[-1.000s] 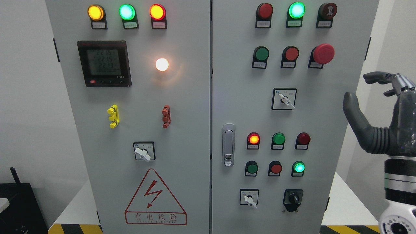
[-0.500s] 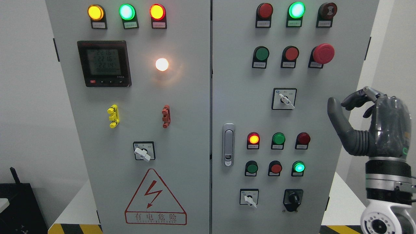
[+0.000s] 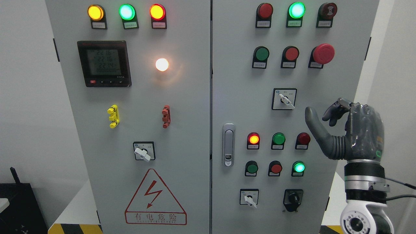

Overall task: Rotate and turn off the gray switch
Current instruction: 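Move the right hand toward the white rotary switch, shaping a pinch, then pinch the white rotary switch knob with right thumb and index finger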

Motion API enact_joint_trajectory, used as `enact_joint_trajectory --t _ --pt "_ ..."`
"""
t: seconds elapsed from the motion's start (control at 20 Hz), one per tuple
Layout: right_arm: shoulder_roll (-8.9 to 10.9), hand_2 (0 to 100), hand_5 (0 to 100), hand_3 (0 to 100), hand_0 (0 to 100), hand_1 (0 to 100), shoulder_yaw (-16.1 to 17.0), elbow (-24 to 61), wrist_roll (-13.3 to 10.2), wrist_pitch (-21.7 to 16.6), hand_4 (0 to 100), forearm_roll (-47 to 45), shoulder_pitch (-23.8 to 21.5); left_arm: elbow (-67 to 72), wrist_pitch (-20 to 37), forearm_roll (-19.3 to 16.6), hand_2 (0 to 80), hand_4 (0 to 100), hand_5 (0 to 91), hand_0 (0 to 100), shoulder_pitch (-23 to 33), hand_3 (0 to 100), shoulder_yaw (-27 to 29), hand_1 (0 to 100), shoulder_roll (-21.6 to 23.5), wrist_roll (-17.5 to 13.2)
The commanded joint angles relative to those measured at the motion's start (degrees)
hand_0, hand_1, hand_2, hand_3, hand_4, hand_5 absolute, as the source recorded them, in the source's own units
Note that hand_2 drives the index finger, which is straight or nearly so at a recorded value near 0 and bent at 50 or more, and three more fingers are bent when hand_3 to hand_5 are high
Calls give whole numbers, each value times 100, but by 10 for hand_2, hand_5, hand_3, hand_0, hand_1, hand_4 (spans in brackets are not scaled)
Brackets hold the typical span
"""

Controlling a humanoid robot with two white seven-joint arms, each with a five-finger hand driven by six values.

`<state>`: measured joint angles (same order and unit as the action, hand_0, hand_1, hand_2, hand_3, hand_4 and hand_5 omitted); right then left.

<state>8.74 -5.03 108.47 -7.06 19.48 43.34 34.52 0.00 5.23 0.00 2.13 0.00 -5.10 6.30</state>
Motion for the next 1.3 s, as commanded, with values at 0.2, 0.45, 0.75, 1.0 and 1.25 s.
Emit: enact_joint_trajectory --t 0.2,0.45,0.75,1.0,1.25 --pt "-154 620 875 846 126 310 -253 -291 2 12 741 140 196 132 -5 -44 0 0 0 120 -2 0 185 389 0 3" --pt "-154 611 865 836 127 323 -253 -344 11 20 734 140 257 132 -5 -44 0 0 0 120 -2 0 185 389 0 3" --pt "-154 616 863 833 127 331 -253 -458 11 91 733 148 389 132 -5 -44 0 0 0 120 -2 0 185 389 0 3" --pt "-145 616 861 832 129 343 -262 -467 11 82 730 148 424 132 -5 -44 0 0 0 120 -2 0 176 389 0 3" --pt "-154 607 856 827 117 389 -341 -520 11 91 728 157 477 132 4 -44 0 0 0 120 -2 0 176 389 0 3"
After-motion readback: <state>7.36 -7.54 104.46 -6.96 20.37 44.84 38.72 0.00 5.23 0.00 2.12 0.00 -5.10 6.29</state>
